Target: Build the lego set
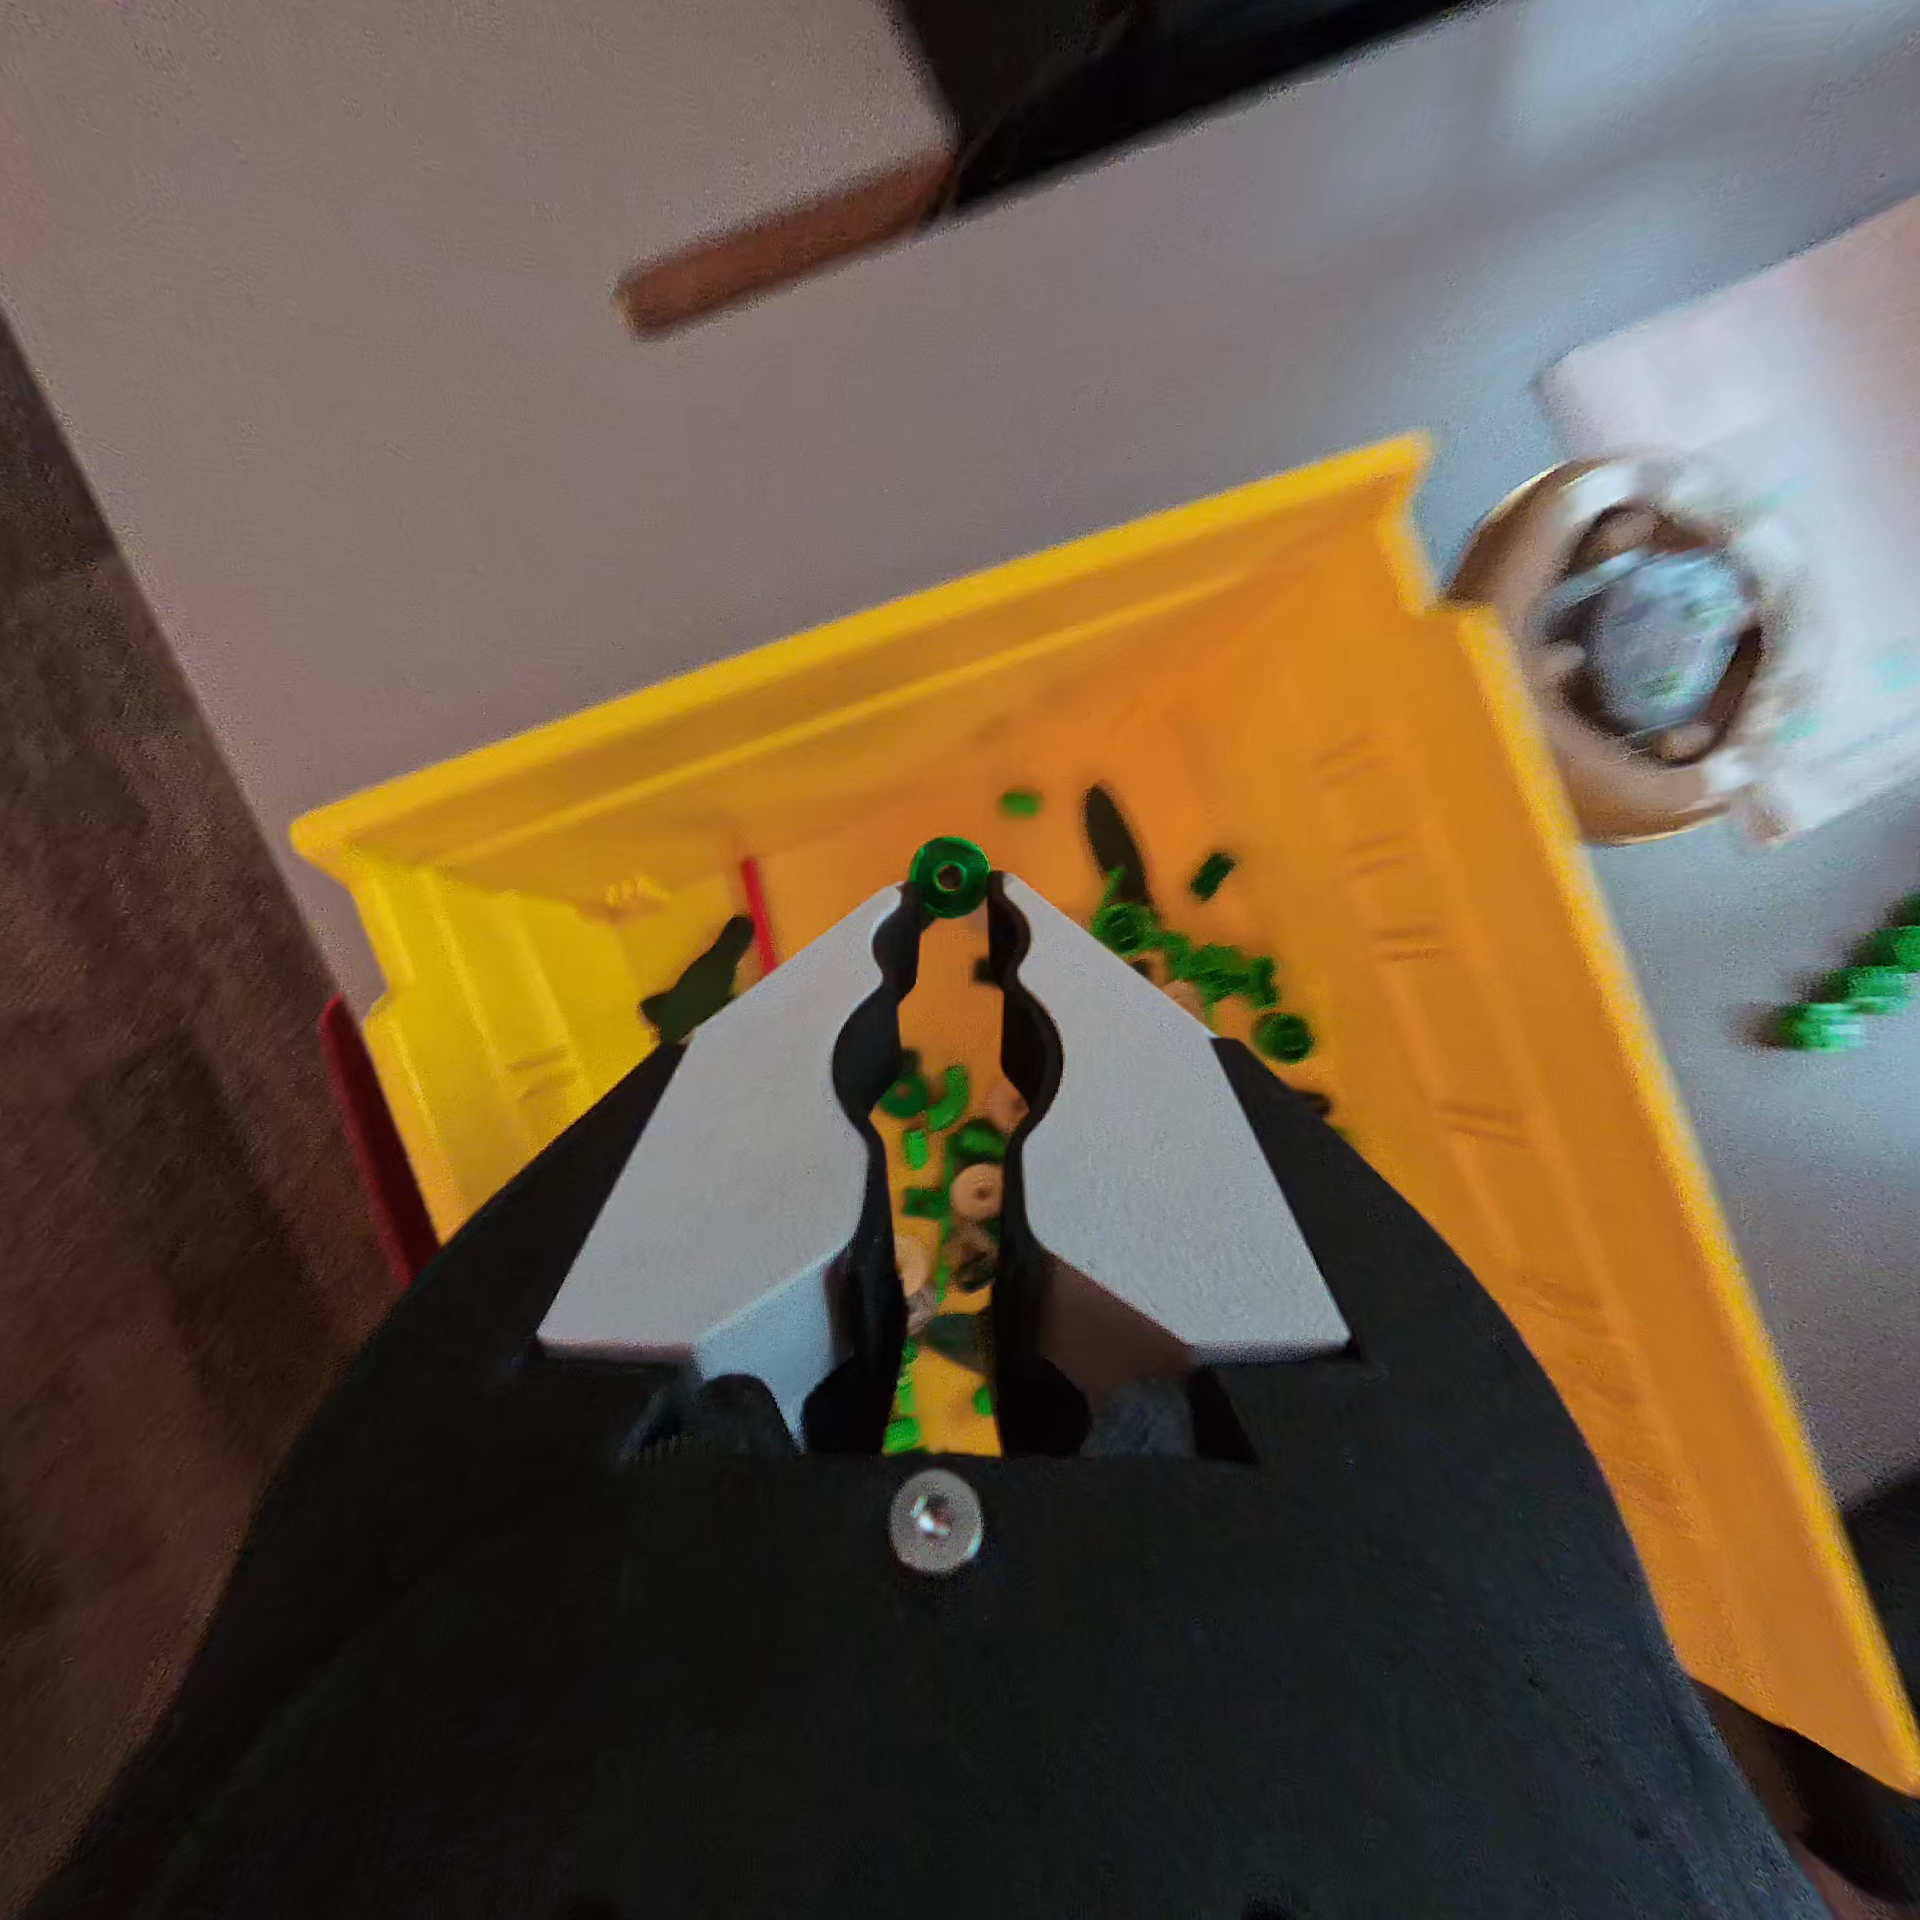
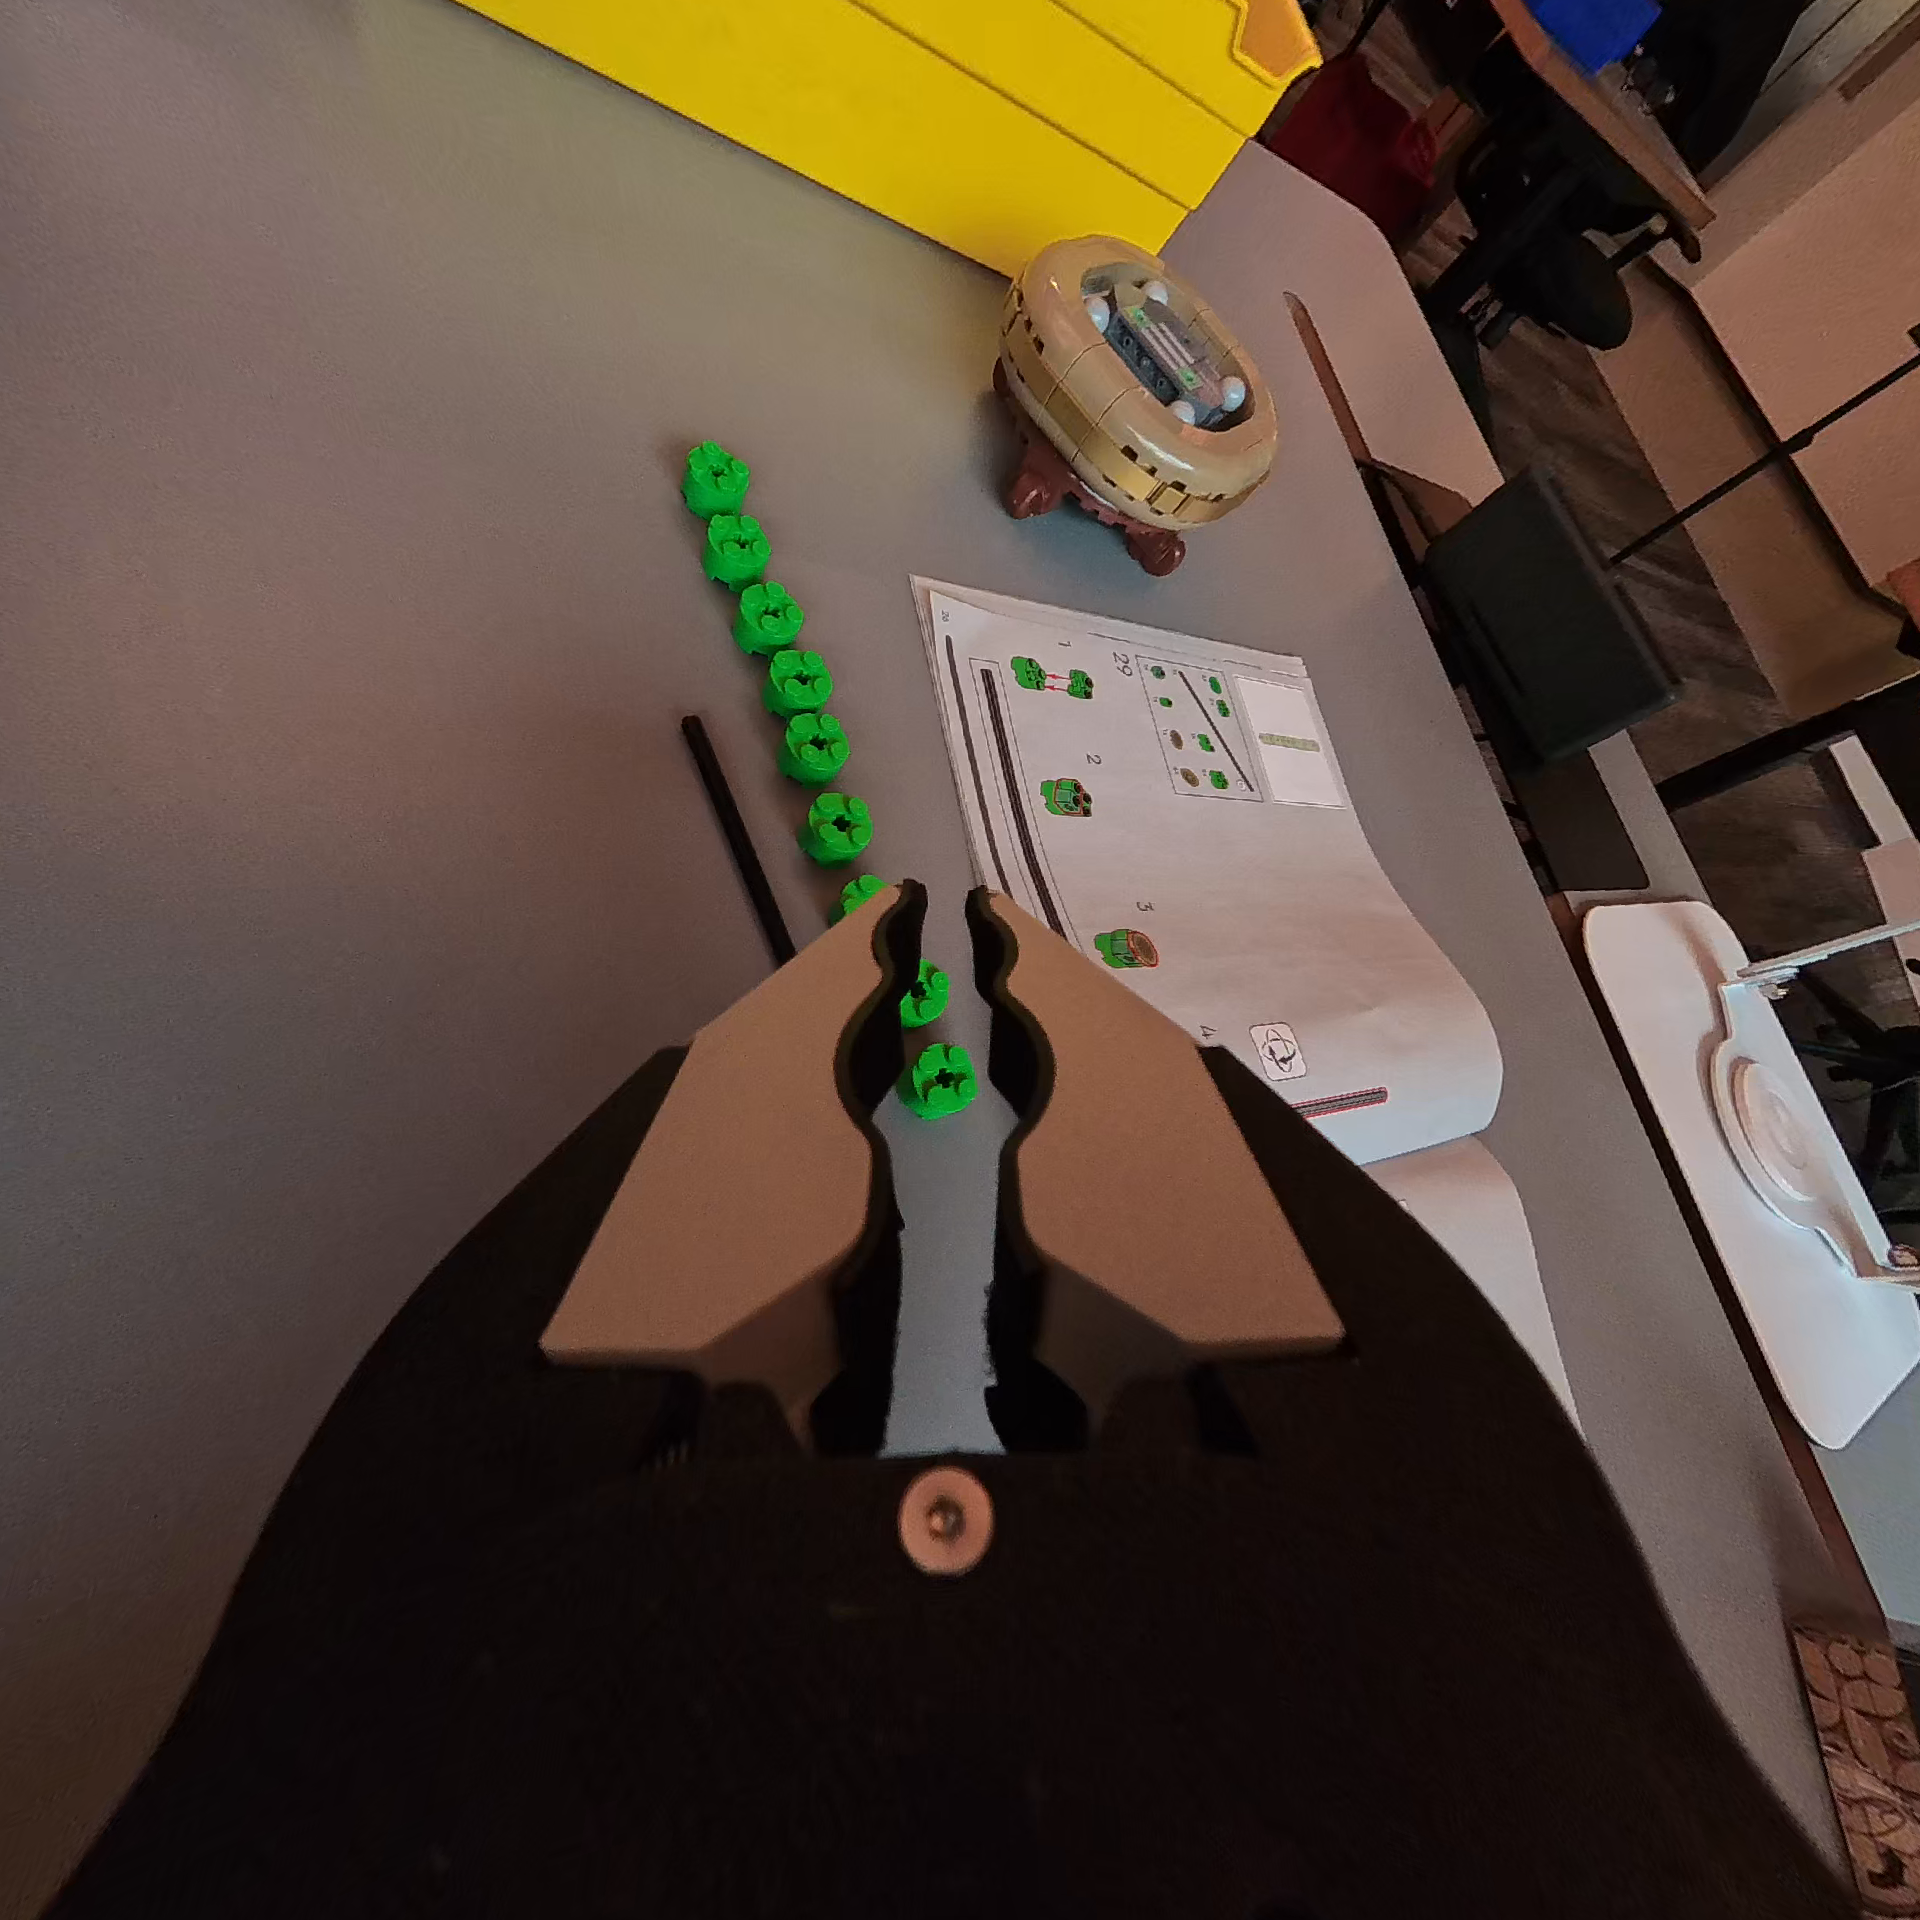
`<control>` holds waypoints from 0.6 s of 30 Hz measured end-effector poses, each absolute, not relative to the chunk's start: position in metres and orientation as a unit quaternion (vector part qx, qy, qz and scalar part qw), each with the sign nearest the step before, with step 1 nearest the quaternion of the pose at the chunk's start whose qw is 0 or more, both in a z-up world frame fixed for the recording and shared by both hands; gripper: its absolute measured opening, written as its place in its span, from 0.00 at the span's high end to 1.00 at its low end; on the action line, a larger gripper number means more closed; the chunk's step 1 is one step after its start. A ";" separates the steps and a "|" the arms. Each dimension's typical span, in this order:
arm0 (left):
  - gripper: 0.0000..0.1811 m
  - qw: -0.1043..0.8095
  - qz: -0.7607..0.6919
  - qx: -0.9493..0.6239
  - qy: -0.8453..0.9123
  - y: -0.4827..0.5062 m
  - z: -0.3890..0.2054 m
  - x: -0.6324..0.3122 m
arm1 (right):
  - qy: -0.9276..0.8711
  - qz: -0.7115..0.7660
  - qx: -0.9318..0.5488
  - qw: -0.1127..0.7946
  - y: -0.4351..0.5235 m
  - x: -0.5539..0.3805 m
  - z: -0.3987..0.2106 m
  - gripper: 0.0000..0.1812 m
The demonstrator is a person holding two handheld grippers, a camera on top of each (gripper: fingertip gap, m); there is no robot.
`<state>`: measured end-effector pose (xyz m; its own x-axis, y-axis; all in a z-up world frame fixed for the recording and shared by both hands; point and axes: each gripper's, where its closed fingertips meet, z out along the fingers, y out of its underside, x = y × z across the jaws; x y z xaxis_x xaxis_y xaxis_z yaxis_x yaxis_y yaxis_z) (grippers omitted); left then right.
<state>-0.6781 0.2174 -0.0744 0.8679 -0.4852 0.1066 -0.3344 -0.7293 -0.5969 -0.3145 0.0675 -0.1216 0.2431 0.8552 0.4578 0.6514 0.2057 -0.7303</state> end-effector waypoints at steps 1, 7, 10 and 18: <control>0.94 0.310 -0.154 -0.910 0.230 0.214 -0.061 -0.669 | -0.605 0.105 -0.622 0.486 0.068 -0.314 -0.121 0.96; 0.94 0.337 -0.382 -0.797 0.325 0.153 0.014 -0.573 | -0.594 0.105 -0.610 0.514 0.069 -0.319 -0.107 0.96; 0.94 0.314 -0.438 -0.752 0.378 0.119 0.027 -0.525 | -0.574 0.125 -0.592 0.552 0.065 -0.333 -0.085 0.93; 0.94 0.227 -0.587 -0.642 0.437 0.033 0.047 -0.433 | -0.472 0.156 -0.493 0.714 0.039 -0.390 0.029 0.80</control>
<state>-0.4328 0.0333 0.0468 -0.0725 -0.8281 0.5559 -0.2956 -0.5145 -0.8049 -0.3897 0.0392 0.0294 0.5054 0.6884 0.5203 0.2427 0.4653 -0.8513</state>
